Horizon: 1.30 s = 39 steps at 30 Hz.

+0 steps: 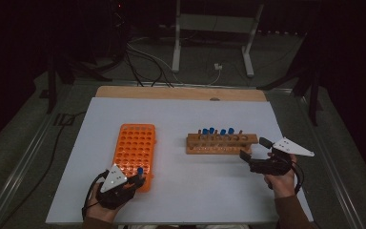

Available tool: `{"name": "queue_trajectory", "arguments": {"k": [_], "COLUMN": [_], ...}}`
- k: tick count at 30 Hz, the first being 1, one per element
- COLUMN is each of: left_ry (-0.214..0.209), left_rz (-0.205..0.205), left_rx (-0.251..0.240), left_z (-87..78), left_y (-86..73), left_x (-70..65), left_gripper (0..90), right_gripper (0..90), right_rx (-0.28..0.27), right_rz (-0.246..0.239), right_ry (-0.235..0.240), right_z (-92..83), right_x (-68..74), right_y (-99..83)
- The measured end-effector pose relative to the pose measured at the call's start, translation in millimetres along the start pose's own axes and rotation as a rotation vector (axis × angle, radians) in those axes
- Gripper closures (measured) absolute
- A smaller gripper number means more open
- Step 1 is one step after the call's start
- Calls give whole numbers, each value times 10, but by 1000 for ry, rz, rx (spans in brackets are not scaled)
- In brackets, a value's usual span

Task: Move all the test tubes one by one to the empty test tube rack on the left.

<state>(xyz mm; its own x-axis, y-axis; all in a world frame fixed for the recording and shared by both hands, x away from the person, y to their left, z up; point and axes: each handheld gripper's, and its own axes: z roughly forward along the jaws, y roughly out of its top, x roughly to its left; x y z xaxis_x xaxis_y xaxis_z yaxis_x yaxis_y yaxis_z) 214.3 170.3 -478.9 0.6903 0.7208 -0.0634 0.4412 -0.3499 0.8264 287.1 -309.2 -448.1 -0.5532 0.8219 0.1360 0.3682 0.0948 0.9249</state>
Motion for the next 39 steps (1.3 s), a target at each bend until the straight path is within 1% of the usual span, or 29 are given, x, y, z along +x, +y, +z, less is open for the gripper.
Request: {"name": "queue_trajectory", "arguments": {"k": [3, 6, 12, 18, 24, 25, 26, 27, 28, 29, 32, 35, 36, 38, 39], "left_ry": [6, 15, 23, 42, 34, 25, 13, 4, -3, -10, -30, -41, -38, -22, -12], "left_rz": [8, 24, 33, 61, 46, 41, 36, 35, 39, 42, 40, 20, 17, -3, -9], "left_rx": [27, 69, 66, 75, 67, 64, 58, 51, 51, 47, 12, -48, -63, -111, -129], "left_z": [15, 52, 65, 81, 80, 79, 80, 84, 86, 84, 50, -14, -30, -71, -90], "left_y": [-8, -24, -19, -7, -14, -19, -22, -24, -22, -20, -8, 1, 3, 9, 15], "left_x": [-8, -22, -43, -94, -81, -69, -59, -50, -44, -42, -35, -6, 5, 38, 53], "left_gripper": [780, 780, 780, 777, 770, 770, 721, 721, 678, 663, 608, 565, 565, 504, 486], "right_gripper": [11, 11, 11, 11, 11, 11, 11, 11, 12, 12, 14, 14, 14, 28, 31], "right_rx": [5, 8, 17, 24, 30, 30, 31, 31, 36, 37, 36, 36, 36, 38, 38], "right_rz": [-3, -6, -16, -31, -37, -37, -38, -38, -37, -38, -39, -40, -40, -42, -44], "right_ry": [3, 4, 5, 3, 4, 4, 4, 4, 7, 6, 3, 2, 2, -3, -8], "right_z": [11, 19, 44, 70, 104, 104, 110, 110, 113, 113, 120, 125, 125, 133, 137], "right_x": [9, 19, 35, 60, 85, 85, 86, 86, 85, 84, 75, 61, 61, 49, 45], "right_y": [-6, -7, -19, -22, -19, -19, -14, -14, -6, -3, 10, 28, 28, 38, 38]}}
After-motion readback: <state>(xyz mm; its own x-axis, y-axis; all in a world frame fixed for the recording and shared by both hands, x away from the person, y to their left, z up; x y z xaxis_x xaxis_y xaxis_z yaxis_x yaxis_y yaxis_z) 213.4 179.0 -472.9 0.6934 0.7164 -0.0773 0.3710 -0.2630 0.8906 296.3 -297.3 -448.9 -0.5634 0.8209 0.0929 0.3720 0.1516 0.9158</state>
